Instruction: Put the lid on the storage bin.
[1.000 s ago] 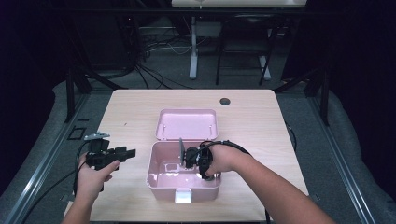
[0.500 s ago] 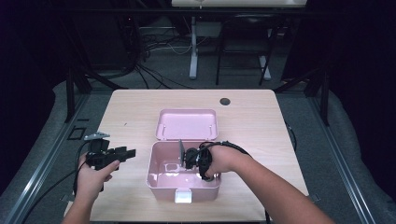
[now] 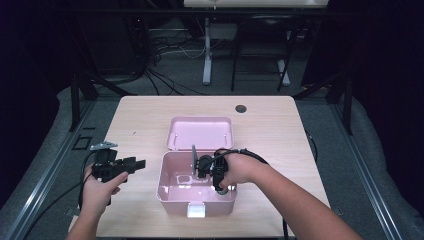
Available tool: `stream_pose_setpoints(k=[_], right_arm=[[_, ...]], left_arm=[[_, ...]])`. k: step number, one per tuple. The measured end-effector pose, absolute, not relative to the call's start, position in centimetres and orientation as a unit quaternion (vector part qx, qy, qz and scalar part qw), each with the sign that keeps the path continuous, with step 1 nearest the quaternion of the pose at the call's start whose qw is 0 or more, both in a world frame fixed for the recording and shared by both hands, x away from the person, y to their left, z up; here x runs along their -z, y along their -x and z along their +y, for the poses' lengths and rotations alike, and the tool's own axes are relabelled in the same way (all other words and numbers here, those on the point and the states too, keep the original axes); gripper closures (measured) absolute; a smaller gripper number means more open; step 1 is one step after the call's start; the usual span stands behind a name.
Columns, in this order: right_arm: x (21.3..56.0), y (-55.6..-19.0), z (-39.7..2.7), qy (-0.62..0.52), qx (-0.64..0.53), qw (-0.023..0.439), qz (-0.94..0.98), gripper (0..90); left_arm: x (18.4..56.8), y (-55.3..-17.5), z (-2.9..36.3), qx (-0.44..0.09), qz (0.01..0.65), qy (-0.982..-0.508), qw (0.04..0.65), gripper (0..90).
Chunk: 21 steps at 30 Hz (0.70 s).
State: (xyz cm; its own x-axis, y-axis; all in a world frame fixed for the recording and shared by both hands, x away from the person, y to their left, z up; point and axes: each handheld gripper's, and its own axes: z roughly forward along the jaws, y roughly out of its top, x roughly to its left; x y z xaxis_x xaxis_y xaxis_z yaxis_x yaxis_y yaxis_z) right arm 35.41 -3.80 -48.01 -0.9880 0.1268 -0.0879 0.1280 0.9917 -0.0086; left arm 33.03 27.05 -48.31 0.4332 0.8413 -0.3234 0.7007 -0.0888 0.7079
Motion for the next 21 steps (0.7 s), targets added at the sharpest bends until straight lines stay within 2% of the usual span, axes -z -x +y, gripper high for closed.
stream_pose_setpoints(k=[12, 21], right_arm=[[45.5, -35.3, -4.5, -0.108, -0.048, 0.051, 0.992, 44.3], [44.3, -35.6, -5.5, -0.155, -0.083, 0.070, 0.982, 33.7]], left_arm=[[47.8, -32.7, 26.3, -0.084, 0.510, -0.742, 0.426, 48.7], [47.4, -32.5, 25.7, -0.088, 0.498, -0.748, 0.430, 49.1]])
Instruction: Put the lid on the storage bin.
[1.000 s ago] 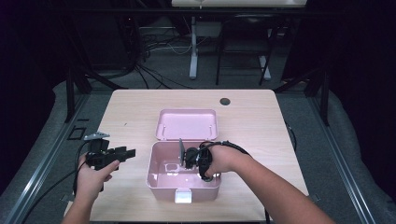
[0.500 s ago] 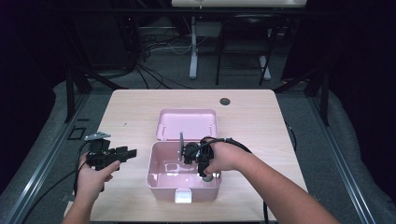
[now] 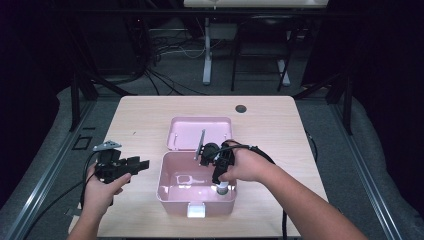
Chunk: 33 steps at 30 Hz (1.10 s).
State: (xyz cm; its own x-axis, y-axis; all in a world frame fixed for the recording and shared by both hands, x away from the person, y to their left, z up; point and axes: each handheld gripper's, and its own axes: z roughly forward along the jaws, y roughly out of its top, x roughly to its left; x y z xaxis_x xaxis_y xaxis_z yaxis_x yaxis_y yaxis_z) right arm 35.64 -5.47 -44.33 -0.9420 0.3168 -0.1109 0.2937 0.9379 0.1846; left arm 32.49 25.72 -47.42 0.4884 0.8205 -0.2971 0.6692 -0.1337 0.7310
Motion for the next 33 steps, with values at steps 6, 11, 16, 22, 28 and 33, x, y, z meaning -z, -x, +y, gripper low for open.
stream_pose_setpoints(k=[6, 11, 16, 22, 28, 33], right_arm=[[43.5, -36.5, -6.4, -0.194, -0.109, 0.076, 0.972, 29.1], [42.8, -37.2, -7.1, -0.211, -0.130, 0.086, 0.965, 27.4], [42.4, -37.9, -7.9, -0.236, -0.147, 0.092, 0.956, 22.3], [42.0, -38.8, -8.7, -0.263, -0.160, 0.096, 0.946, 21.4], [42.2, -39.4, -8.9, -0.278, -0.154, 0.106, 0.942, 24.7], [42.5, -40.4, -9.6, -0.325, -0.182, 0.109, 0.921, 37.5]], left_arm=[[47.0, -32.2, 25.3, -0.086, 0.483, -0.755, 0.435, 49.1], [46.7, -31.9, 24.7, -0.091, 0.464, -0.764, 0.438, 49.2], [46.4, -31.6, 24.1, -0.085, 0.447, -0.774, 0.441, 50.4], [46.4, -31.3, 23.1, -0.075, 0.434, -0.784, 0.437, 55.6], [46.2, -30.8, 22.2, -0.078, 0.411, -0.797, 0.435, 60.3], [46.2, -30.6, 21.7, -0.082, 0.401, -0.805, 0.430, 65.3]])
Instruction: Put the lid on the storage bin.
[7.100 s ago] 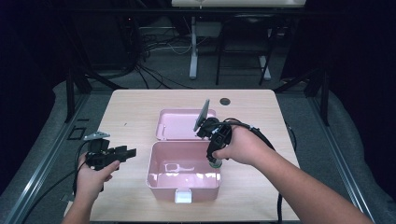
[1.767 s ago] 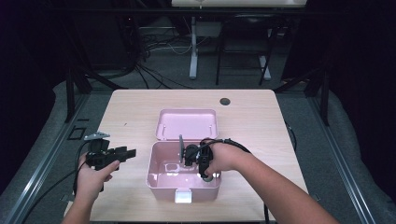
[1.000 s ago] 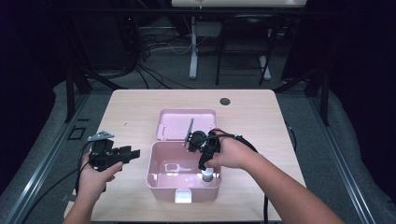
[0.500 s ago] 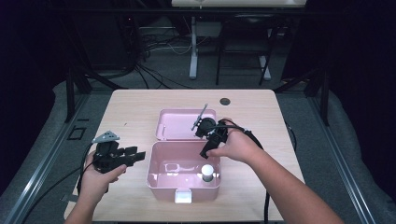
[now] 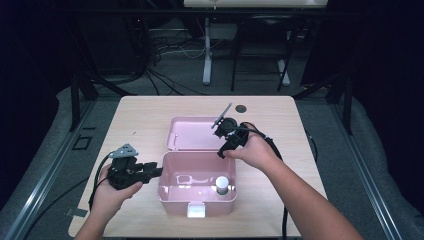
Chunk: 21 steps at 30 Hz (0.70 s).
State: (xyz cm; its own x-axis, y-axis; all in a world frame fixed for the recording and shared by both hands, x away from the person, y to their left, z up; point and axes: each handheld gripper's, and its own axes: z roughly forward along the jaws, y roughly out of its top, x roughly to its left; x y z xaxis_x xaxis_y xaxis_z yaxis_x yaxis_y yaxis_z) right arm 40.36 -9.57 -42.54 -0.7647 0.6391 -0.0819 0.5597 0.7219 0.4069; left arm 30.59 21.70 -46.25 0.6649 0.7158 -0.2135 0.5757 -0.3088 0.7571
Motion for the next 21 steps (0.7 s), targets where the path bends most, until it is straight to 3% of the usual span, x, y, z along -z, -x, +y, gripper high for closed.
stream_pose_setpoints(k=[6, 13, 21], right_arm=[[42.5, -41.1, -10.4, -0.355, -0.222, 0.134, 0.898, 46.6], [42.8, -42.2, -11.0, -0.396, -0.225, 0.140, 0.879, 48.8], [43.3, -44.1, -12.0, -0.467, -0.223, 0.121, 0.847, 53.8]], left_arm=[[46.4, -30.5, 21.4, -0.087, 0.397, -0.810, 0.423, 71.0], [46.6, -30.5, 21.3, -0.090, 0.381, -0.818, 0.422, 80.6], [46.6, -30.4, 21.2, -0.092, 0.380, -0.817, 0.423, 81.5]])
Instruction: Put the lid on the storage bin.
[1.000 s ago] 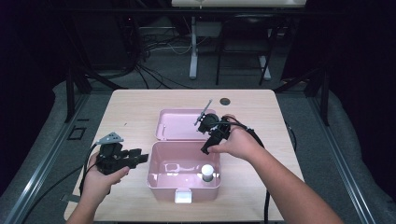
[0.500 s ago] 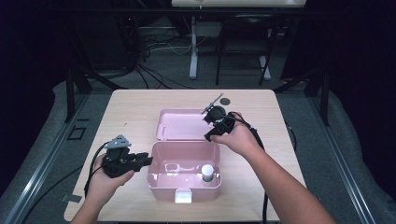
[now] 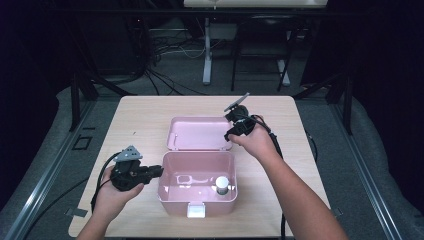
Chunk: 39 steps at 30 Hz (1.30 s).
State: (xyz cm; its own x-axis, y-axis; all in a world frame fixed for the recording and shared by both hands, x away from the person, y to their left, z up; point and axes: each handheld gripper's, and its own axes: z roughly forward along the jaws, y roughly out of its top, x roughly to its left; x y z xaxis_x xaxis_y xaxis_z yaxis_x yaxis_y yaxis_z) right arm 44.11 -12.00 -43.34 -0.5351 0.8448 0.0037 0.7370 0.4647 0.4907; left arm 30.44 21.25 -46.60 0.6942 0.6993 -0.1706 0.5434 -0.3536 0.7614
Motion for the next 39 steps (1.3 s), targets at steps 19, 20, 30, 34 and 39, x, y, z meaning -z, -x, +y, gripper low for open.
stream_pose_setpoints(k=[19, 20, 30, 34, 39], right_arm=[[44.6, -47.5, -12.7, -0.581, -0.244, 0.099, 0.771, 73.8], [44.8, -47.7, -12.8, -0.581, -0.244, 0.101, 0.770, 74.0], [45.5, -48.7, -12.9, -0.600, -0.250, 0.090, 0.755, 76.1], [46.0, -49.1, -12.5, -0.604, -0.246, 0.091, 0.752, 76.1], [46.8, -49.8, -12.4, -0.610, -0.246, 0.091, 0.747, 76.4]], left_arm=[[46.7, -30.5, 21.4, -0.086, 0.382, -0.814, 0.429, 82.0], [46.7, -30.6, 21.4, -0.086, 0.382, -0.814, 0.429, 82.0], [46.7, -30.6, 21.4, -0.082, 0.383, -0.813, 0.431, 82.1], [46.7, -30.6, 21.4, -0.085, 0.382, -0.815, 0.428, 82.1], [46.7, -30.6, 21.4, -0.083, 0.381, -0.814, 0.429, 82.1]])
